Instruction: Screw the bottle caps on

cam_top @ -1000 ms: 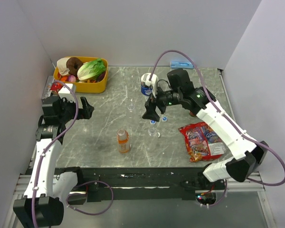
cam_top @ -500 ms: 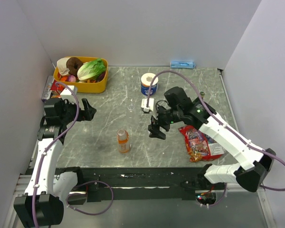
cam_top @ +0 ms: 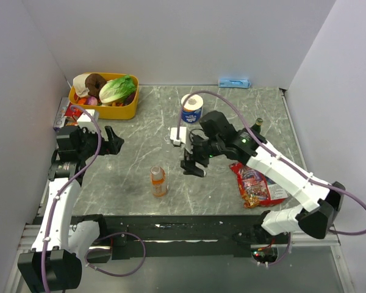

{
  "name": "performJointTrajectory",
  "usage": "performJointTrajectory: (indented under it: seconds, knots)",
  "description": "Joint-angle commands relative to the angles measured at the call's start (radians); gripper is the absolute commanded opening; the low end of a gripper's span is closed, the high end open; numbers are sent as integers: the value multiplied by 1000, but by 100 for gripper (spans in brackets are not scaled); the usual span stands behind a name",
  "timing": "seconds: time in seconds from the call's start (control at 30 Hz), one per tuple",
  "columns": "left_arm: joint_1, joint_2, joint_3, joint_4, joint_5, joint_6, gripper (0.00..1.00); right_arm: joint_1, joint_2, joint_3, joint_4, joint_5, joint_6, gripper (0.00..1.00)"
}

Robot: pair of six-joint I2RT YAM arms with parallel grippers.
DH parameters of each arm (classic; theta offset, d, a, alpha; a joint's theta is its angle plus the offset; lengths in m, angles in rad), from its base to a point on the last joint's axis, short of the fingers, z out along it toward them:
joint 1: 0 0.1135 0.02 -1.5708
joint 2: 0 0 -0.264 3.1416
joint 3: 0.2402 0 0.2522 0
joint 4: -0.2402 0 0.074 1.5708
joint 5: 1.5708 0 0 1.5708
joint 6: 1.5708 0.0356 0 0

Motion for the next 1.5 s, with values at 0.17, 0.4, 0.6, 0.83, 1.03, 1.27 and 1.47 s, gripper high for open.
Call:
performJointTrajectory:
  seconds: [0.17, 0.4, 0.6, 0.83, 1.03, 1.27, 1.47]
  knots:
    - [20, -17, 55, 64, -9, -85, 96, 105, 227, 283, 104, -48, 48, 84]
    - [29, -55, 61, 38, -42, -71, 96, 176, 328, 333, 94, 32, 54, 82]
    - [32, -78, 44, 37, -65, -54, 96, 185, 333, 294, 87, 57, 65, 81]
    - [37, -92, 27, 43, -52, -74, 96, 200, 359, 290, 96, 37, 38, 70]
    - [40, -93, 46, 28, -55, -74, 96, 219, 397, 325, 107, 28, 28, 36]
    - [42, -96, 104, 3, -111, -57, 96, 216, 515, 542, 127, 93, 36, 14]
    - [49, -99, 122, -9, -230, -46, 96, 181, 614, 676, 163, 169, 38, 8]
